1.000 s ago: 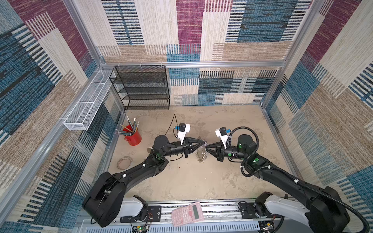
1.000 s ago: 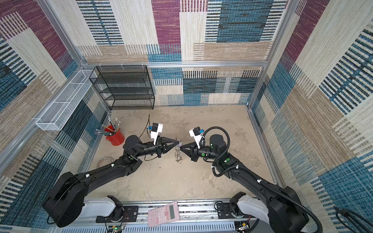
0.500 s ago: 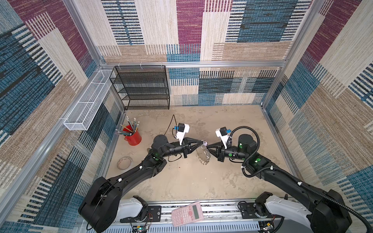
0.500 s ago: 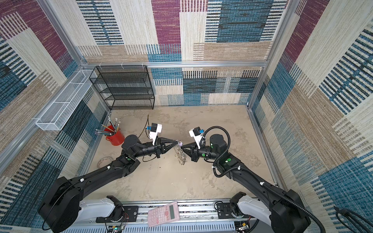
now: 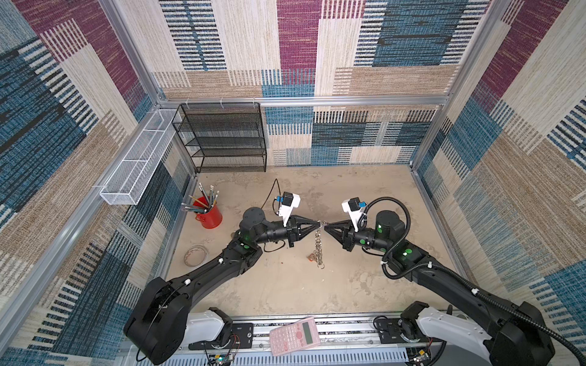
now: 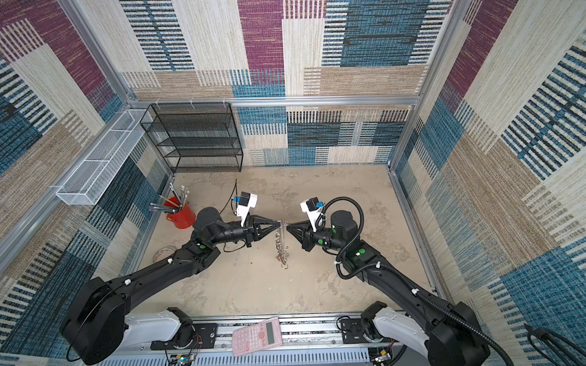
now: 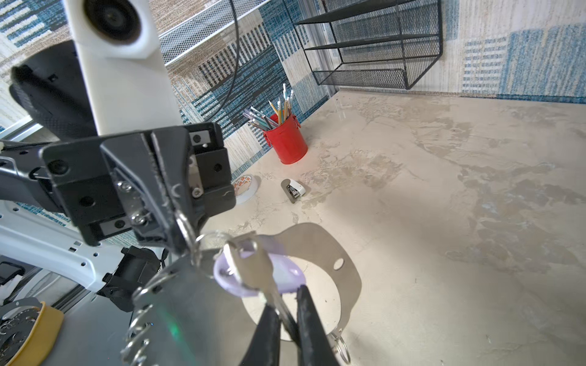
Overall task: Attach keys to a key ring
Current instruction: Insert the key into the keyring.
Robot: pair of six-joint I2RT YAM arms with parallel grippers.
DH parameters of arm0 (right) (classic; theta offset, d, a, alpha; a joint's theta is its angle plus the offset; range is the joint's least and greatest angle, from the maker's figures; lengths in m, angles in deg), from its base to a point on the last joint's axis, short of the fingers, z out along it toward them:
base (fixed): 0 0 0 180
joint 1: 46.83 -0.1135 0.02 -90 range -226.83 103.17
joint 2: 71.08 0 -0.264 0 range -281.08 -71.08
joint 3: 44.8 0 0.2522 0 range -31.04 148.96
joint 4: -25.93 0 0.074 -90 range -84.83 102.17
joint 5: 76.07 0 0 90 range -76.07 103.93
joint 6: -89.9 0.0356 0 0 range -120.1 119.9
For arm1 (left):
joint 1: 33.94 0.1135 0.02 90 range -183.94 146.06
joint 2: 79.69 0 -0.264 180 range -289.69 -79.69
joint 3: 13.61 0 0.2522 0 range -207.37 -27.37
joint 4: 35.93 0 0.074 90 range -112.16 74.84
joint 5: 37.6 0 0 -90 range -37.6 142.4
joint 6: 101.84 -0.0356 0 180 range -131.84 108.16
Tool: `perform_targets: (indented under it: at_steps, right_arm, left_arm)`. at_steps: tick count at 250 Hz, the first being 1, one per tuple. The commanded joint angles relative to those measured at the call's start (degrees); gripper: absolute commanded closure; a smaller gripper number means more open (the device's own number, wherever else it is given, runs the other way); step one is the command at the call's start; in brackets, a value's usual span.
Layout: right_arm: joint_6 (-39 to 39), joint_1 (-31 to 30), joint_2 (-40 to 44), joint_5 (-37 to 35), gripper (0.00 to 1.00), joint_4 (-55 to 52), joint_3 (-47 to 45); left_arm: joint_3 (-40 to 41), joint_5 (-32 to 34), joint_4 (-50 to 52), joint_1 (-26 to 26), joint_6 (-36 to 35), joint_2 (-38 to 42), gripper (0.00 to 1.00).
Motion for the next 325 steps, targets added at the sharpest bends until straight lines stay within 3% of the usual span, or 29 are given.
perform_targets:
  at_steps: [1, 64, 185, 221, 273, 325]
  right_arm:
    - [-0.23, 0.11, 0.92, -2.07, 0.91, -0.05, 0.05]
    - [-0.24, 0.16, 2.59, -2.99, 1.00, -0.41, -0.18]
    - [0.10, 0.16, 2.51, -8.89, 1.00, -2.12, 0.08]
    - [0.16, 0.11, 1.56, -6.20, 0.98, -0.98, -0.23]
    - [0.19, 0.11, 0.15, -2.32, 0.99, -0.54, -0.13]
    - [-0.48, -1.25, -1.43, 0.81, 1.00, -0.57, 0.09]
  left_arm:
    - [-1.14, -0.97, 1.41, 0.21, -2.53, 0.26, 1.00]
    - [-1.94, 0.14, 5.35, 0.56, -4.51, 0.70, 1.00]
    - [-1.69, -0.05, 11.57, 1.60, -8.34, 4.71, 1.00]
    - [-0.63, -1.35, 6.46, 1.66, -5.01, 3.67, 1.00]
    - [2.23, 1.22, -10.66, 1.59, 2.07, 0.87, 1.00]
    - [2.67, 2.00, -15.49, 1.57, 3.46, -0.99, 1.00]
